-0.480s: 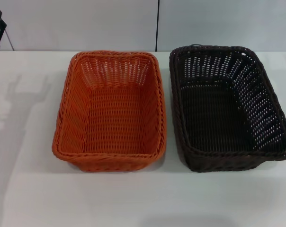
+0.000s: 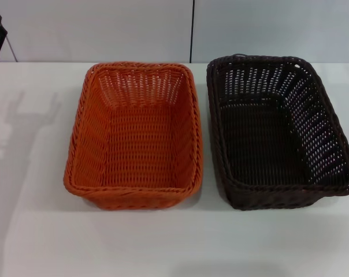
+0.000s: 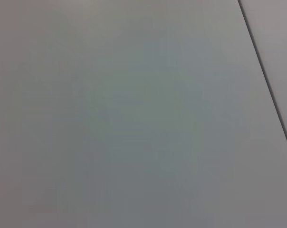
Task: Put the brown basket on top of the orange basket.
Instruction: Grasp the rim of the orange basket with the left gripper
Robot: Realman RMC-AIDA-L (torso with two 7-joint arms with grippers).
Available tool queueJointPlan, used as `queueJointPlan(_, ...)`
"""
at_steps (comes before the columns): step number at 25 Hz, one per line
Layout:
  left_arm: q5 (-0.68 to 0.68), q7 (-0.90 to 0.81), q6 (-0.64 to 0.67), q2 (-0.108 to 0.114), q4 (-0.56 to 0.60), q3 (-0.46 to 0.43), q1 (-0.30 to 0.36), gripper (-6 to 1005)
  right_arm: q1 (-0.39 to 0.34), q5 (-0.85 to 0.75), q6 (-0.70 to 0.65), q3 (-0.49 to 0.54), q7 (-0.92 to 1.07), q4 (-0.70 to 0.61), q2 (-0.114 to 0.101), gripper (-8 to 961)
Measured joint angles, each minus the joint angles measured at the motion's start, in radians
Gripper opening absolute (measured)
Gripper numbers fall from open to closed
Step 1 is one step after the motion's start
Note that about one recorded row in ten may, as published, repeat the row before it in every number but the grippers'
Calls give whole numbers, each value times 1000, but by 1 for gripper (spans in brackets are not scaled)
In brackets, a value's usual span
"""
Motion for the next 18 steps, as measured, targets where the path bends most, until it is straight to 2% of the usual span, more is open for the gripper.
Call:
queueJointPlan(11,-18,21,-78,1,-4,4,-24,819,9,0,1,0,0,3,0,617)
queueJointPlan(18,-13,-97,-102,11,9,20,-24,818,9,0,1,-1,1,4,0,617)
